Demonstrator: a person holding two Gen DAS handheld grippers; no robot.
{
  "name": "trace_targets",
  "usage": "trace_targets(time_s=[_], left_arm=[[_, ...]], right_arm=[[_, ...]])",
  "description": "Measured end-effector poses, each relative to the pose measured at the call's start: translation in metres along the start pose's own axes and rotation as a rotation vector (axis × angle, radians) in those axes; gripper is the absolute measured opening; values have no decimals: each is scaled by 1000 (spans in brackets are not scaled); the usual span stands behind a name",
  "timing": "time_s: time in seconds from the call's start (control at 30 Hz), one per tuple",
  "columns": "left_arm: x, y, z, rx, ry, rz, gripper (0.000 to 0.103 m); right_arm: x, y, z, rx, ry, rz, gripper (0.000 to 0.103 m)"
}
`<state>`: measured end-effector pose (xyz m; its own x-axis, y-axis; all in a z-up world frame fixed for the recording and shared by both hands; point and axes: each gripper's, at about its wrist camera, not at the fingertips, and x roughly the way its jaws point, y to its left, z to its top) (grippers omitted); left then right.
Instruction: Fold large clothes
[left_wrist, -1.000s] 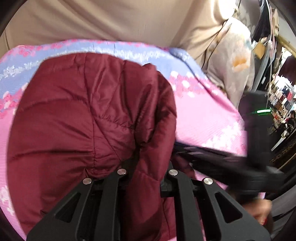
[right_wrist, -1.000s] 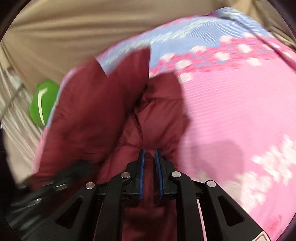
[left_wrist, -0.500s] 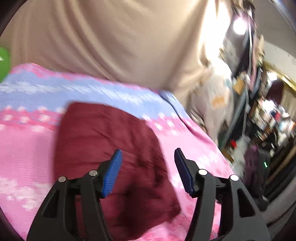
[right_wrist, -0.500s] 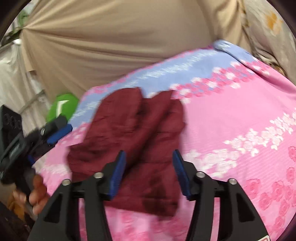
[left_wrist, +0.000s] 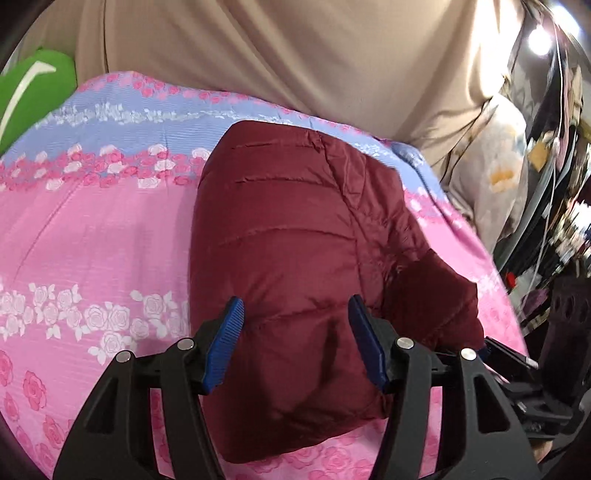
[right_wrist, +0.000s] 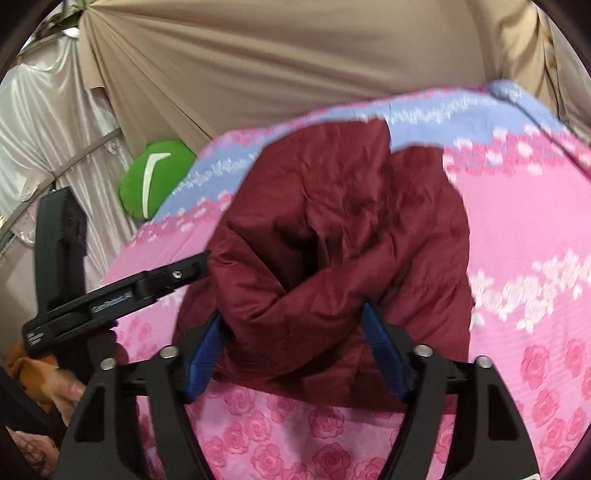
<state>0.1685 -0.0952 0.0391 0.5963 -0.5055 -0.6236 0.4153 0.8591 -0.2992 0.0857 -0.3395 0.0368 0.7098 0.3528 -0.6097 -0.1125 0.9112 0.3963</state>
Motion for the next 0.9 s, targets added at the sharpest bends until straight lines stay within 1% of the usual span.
trace_targets(time_s=[0.03, 0.1, 0.13, 0.2, 0.23, 0.3, 0.33, 0.4, 0.43, 0.5, 0.57, 0.63, 0.7, 0.73, 0.77, 0.8, 0.83, 0.87, 0.9], left_arm=[[0, -2, -1, 10, -1, 10, 57], [-1, -4, -4, 18, -2, 8, 57], [-1, -4, -4, 19, -3, -1, 57], [3, -7, -5, 31, 2, -4, 57], [7, -10, -5, 37, 6, 4, 57], [18, -14, -8, 60, 21, 21, 57], [23, -15, -10, 70, 30, 29, 57], [33, -18, -14, 96, 41, 46, 57], [37, -21, -17, 117, 44, 62, 57], [43, -26, -19, 145, 44, 92, 60], [45, -28, -19, 149, 48, 106, 62], [41, -28, -15, 137, 47, 100, 62], [32, -26, -10, 107, 36, 74, 62], [24, -25, -5, 92, 20, 54, 62], [18, -25, -1, 87, 4, 51, 62], [12, -25, 3, 87, -15, 50, 62], [7, -26, 7, 91, -33, 50, 62], [1, -27, 14, 94, -53, 50, 62], [-2, -27, 18, 91, -67, 49, 62]], right_arm=[[3, -5, -2, 14, 21, -4, 25], [1, -15, -4, 47, 26, -2, 14], [-3, -19, -5, 62, 12, 6, 12], [-14, -28, -8, 91, -22, 14, 10], [-16, -33, -10, 105, -26, 12, 10], [-10, -45, -17, 125, -9, -7, 10], [-2, -54, -22, 154, 14, -13, 10], [13, -70, -33, 211, 54, 13, 10], [20, -79, -39, 245, 67, 41, 10], [23, -86, -41, 284, 80, 76, 10], [18, -82, -38, 263, 79, 62, 13], [6, -73, -32, 222, 66, 22, 24], [-9, -68, -24, 198, 32, 7, 25], [-21, -63, -16, 179, -2, 0, 28], [-29, -60, -9, 166, -29, -3, 30], [-36, -57, -1, 153, -55, -8, 39], [-42, -54, 8, 138, -81, -10, 52], [-46, -50, 20, 118, -119, -13, 57], [-47, -49, 28, 109, -133, -22, 59]])
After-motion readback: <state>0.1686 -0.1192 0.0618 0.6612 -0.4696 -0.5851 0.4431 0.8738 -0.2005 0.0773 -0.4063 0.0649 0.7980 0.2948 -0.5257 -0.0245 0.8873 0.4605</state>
